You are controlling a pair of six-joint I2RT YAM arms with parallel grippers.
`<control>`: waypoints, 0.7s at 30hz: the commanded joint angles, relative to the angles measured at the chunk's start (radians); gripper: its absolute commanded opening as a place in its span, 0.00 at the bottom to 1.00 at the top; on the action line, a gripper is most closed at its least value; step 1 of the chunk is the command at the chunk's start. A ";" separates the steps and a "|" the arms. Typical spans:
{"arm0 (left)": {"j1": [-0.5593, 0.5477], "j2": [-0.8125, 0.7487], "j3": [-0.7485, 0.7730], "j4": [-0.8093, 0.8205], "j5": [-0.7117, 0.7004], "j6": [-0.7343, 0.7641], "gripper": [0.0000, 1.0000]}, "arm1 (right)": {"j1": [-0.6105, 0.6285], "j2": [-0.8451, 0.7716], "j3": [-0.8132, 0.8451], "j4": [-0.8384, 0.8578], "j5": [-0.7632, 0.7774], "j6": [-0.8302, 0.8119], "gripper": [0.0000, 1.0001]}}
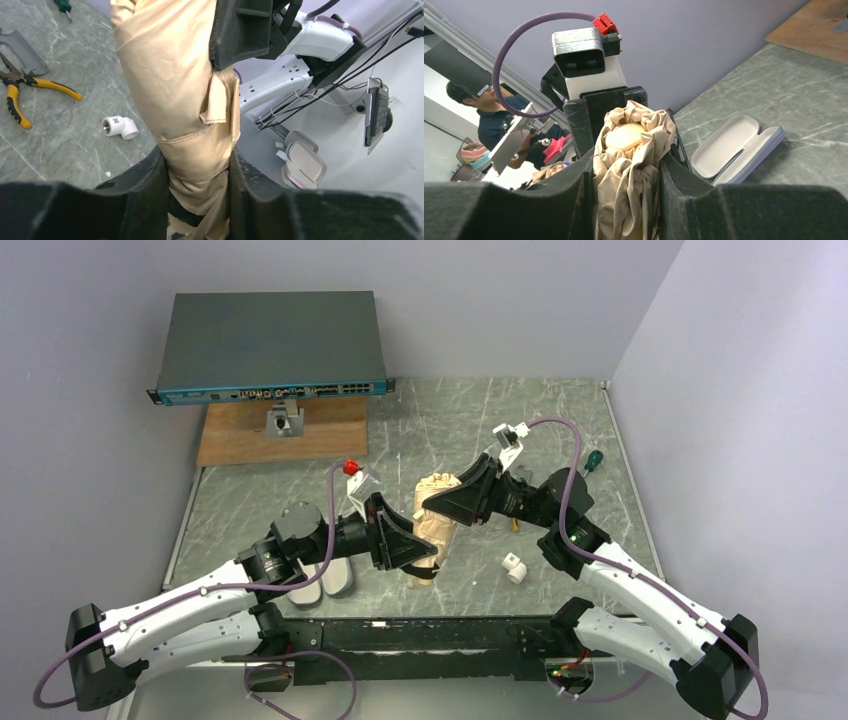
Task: Open the umbrella
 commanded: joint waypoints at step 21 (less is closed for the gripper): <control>-0.001 -0.059 0.159 -0.561 -0.322 0.069 0.00 | -0.004 -0.166 0.076 -0.587 0.566 -0.206 1.00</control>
